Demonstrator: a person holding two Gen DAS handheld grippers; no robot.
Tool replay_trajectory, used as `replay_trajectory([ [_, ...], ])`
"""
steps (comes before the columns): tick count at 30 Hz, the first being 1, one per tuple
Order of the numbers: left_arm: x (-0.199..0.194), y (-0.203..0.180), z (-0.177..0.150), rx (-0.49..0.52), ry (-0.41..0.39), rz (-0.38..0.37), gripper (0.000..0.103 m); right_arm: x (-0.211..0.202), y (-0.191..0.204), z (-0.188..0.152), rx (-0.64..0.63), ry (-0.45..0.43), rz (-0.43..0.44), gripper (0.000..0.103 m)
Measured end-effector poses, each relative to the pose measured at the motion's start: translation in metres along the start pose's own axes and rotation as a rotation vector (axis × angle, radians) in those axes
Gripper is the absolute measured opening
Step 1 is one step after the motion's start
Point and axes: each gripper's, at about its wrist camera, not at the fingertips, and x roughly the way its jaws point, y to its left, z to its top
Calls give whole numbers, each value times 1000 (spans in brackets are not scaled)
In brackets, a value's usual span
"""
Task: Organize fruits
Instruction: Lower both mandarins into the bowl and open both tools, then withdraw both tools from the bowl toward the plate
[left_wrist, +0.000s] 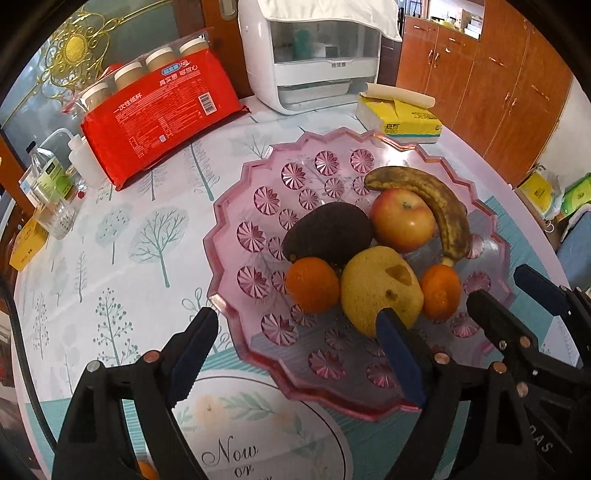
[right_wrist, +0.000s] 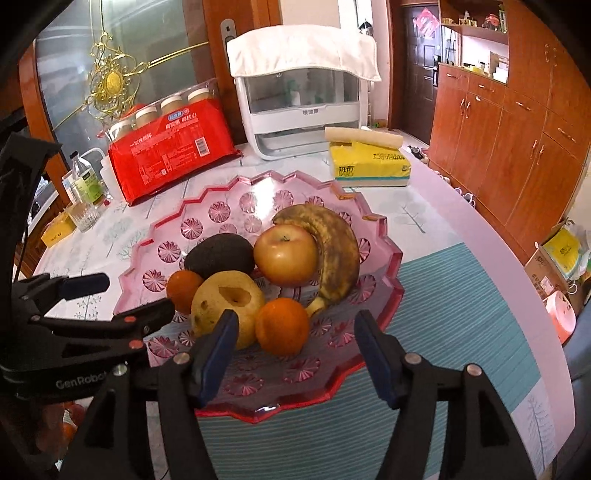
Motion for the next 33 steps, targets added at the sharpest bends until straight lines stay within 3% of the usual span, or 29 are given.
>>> replay_trajectory([
  [33,-65,18,-26,-48,-50,-9,87,-52,15,-4,5,-71,12,66],
])
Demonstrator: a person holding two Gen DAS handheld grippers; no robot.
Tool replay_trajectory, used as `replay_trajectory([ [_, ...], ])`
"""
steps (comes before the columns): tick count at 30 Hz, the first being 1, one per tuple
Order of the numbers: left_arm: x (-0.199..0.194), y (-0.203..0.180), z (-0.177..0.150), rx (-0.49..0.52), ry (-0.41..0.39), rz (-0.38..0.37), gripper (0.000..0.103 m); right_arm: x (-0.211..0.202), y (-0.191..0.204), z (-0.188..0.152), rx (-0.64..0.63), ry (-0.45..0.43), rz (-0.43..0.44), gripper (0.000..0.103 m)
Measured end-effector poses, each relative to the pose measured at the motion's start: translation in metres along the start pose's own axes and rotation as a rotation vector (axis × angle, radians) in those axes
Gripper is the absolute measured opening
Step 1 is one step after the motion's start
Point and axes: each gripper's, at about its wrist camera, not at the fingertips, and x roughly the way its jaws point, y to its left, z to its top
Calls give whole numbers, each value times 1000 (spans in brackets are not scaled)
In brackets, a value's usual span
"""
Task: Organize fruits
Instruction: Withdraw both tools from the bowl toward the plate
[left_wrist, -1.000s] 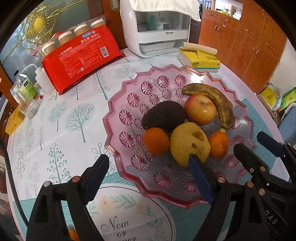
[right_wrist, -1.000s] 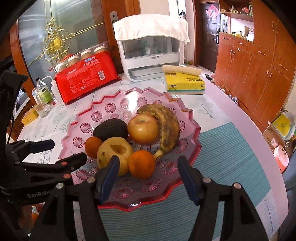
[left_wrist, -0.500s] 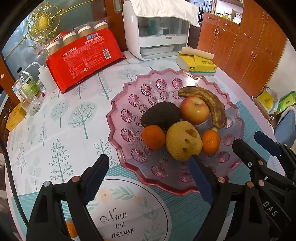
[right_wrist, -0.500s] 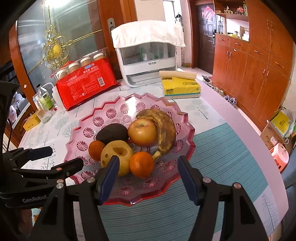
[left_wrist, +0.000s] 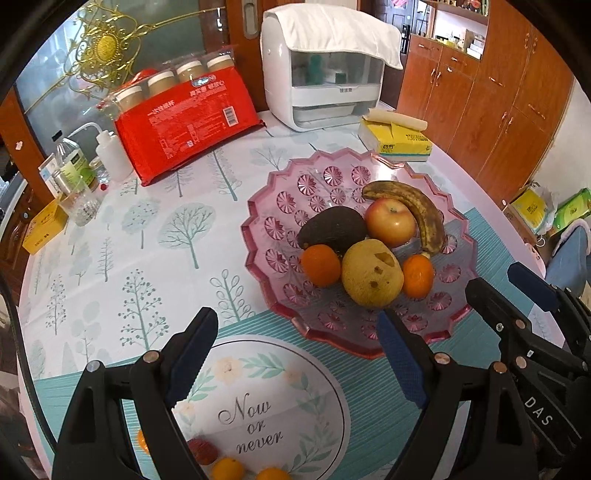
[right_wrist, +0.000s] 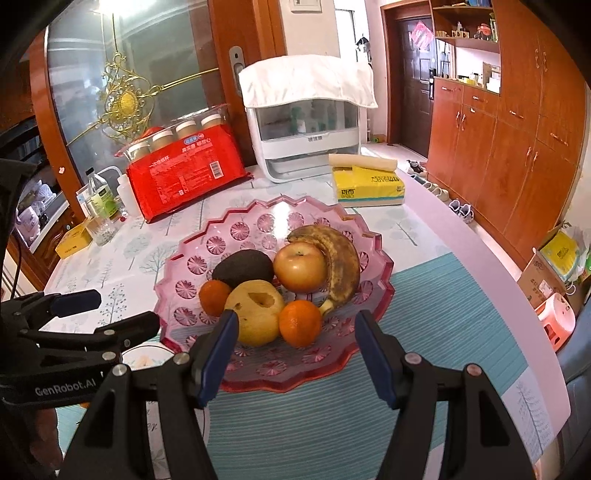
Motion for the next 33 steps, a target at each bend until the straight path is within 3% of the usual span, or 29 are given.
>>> replay_trajectory([
  [21,-58,54,-48,-77,-56,37,87,-42,58,-16,-78,-41,51,66],
  [33,-61,103,-102,-174,5,80,87,-32,98,-42,-142,47,141,66],
])
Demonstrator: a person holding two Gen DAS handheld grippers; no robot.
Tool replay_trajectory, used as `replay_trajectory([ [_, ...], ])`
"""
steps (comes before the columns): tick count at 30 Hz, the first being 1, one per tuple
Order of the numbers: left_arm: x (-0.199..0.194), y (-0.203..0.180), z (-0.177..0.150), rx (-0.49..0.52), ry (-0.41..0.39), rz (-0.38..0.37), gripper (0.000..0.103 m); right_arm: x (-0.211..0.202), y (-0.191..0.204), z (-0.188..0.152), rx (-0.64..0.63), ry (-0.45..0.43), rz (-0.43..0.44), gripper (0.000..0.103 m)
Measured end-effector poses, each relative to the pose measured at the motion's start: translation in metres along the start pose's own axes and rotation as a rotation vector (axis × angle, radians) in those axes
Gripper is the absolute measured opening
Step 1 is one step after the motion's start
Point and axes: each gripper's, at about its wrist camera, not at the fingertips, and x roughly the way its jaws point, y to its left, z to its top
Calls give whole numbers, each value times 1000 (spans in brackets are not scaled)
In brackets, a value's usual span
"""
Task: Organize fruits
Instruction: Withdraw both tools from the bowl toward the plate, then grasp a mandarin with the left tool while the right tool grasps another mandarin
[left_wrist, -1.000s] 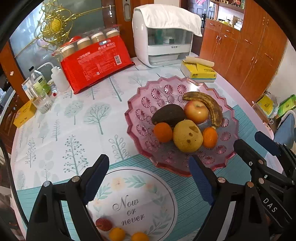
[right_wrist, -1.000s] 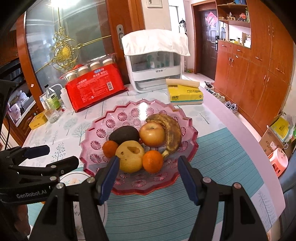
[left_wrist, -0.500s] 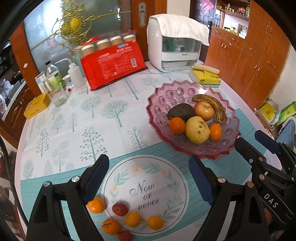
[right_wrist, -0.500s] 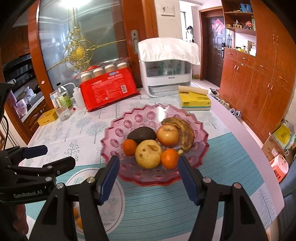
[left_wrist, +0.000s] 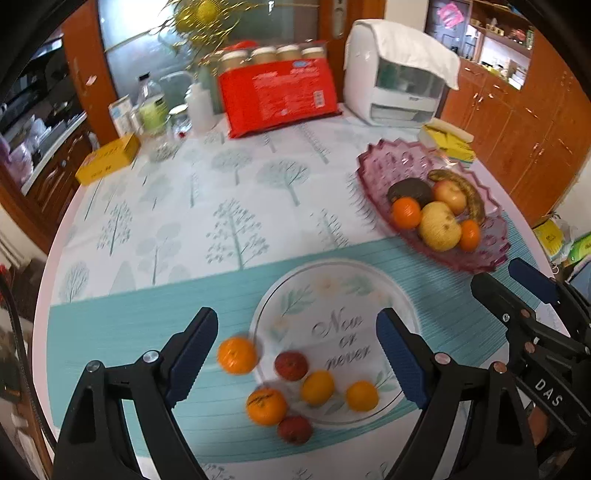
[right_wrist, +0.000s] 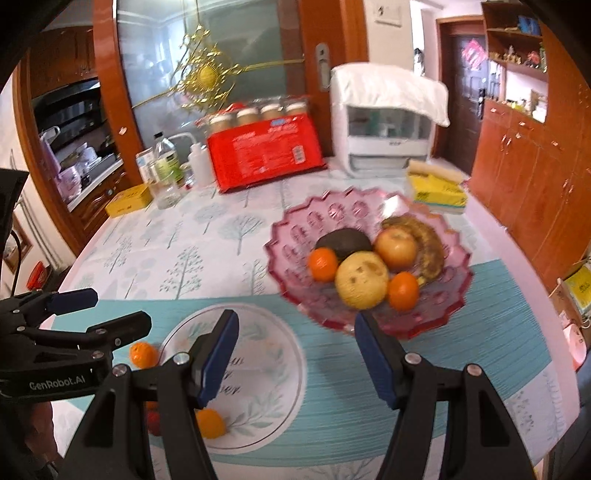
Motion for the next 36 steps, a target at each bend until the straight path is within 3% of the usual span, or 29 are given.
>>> replay_trajectory([
  [6,9,24,-30,-41,58,31,87,18,11,-16,-19,80,56,66],
  [13,27,45,-65,-76,141,58,87,33,33,-44,-129,147,125,66],
  [25,46,63,-88,-139,195,-8,87,47,57,-69,-218,231,195,66],
  [36,70,57,-90,-177,269,-115,61,59,73,-83,-275,277,232,61],
])
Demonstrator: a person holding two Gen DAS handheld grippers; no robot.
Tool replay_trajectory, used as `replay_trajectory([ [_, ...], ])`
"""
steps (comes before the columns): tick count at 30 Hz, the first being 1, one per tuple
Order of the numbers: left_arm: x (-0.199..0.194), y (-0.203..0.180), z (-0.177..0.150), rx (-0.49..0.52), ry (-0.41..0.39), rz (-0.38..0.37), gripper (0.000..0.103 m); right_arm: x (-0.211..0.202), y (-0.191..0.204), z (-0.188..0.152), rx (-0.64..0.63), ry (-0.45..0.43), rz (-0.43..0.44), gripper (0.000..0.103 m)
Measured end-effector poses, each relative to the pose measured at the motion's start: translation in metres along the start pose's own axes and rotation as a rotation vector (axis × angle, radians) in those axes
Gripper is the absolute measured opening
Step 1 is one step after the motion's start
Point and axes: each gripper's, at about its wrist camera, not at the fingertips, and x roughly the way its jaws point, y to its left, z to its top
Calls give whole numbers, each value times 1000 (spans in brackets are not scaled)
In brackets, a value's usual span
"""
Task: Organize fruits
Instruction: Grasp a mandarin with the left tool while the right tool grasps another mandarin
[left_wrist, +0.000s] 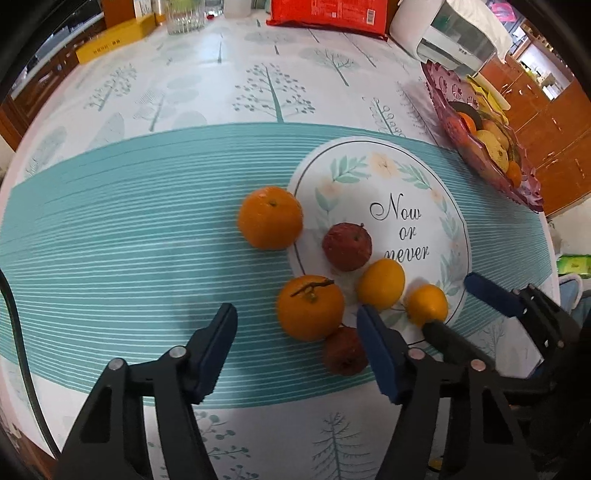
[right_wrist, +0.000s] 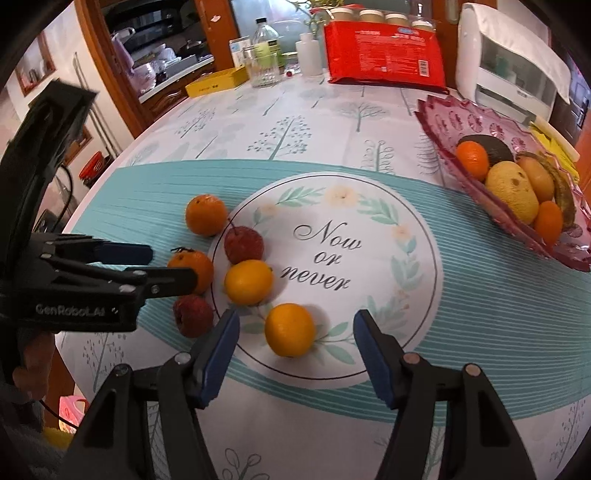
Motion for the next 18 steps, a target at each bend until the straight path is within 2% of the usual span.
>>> replay_trajectory([
  [6,12,-6,2,-10,35,-22,46,10,3,-2,-9,30,10,48],
  [11,16,-9,5,-16,40,-6,39,15,2,-4,-15,45,10,37],
  [14,19,-9,7,-25,47,-5,39,16,0,-5,-6,50,21,33],
  [18,21,-13,8,-6,45,20,39,16,-1,-6,-6,48,22,33],
])
